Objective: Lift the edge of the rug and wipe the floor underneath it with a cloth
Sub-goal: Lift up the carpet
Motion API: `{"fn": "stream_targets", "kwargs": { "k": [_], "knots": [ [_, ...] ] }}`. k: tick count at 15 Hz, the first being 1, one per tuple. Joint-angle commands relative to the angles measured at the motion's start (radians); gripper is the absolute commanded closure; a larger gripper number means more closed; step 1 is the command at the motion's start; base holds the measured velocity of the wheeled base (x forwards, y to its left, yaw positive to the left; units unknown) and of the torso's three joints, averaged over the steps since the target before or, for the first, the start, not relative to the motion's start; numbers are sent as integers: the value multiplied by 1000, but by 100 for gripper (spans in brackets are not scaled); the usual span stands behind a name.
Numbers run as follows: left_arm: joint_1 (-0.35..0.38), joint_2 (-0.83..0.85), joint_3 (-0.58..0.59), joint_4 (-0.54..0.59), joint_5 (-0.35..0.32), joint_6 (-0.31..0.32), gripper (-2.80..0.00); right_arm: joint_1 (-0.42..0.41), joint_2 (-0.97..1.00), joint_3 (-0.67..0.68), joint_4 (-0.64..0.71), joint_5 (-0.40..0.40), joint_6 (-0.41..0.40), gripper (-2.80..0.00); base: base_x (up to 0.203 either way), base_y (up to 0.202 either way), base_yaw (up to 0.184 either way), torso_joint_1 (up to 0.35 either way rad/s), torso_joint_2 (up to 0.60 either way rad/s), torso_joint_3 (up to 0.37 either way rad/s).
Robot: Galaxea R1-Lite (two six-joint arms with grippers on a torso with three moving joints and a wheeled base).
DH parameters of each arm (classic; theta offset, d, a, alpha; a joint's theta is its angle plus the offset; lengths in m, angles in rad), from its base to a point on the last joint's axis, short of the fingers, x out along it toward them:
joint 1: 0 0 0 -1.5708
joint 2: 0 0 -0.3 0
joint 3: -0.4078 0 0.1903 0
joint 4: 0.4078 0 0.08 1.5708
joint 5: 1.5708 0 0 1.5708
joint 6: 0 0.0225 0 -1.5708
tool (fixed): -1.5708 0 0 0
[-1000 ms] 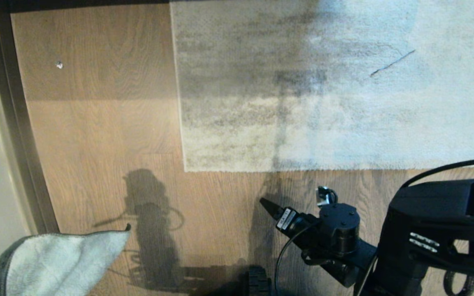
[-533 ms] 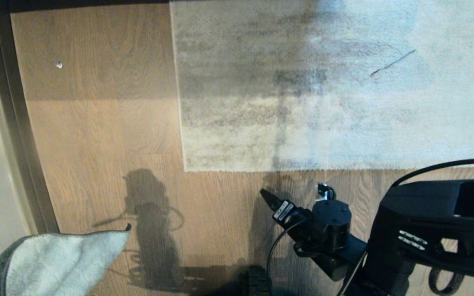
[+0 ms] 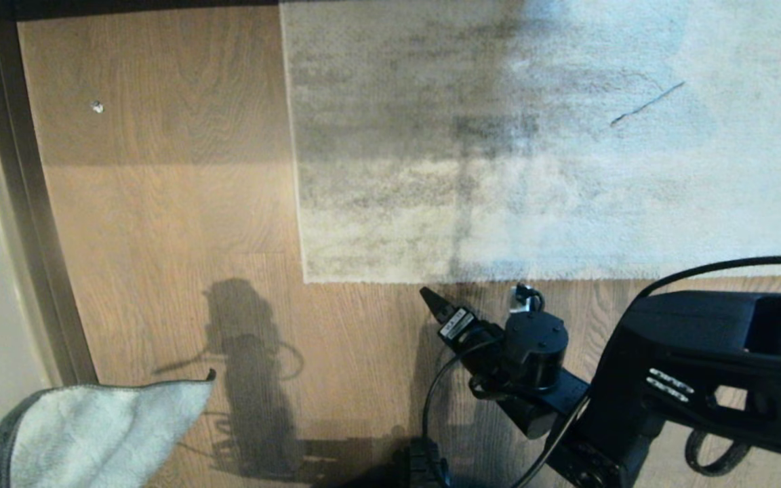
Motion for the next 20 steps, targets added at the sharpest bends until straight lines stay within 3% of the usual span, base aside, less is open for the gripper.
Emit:
{"fn": "stream_targets", "kwargs": {
  "k": [1,20],
  "knots": [
    [0,0,0,0,0,-1,0,0,15,-40,-48,-1,6,-280,0,0,0,0,0,0],
    [0,0,0,-1,0,-1,0,6,80,-277,-48,-30,1,-280,0,0,0,0,0,0]
  ]
}}
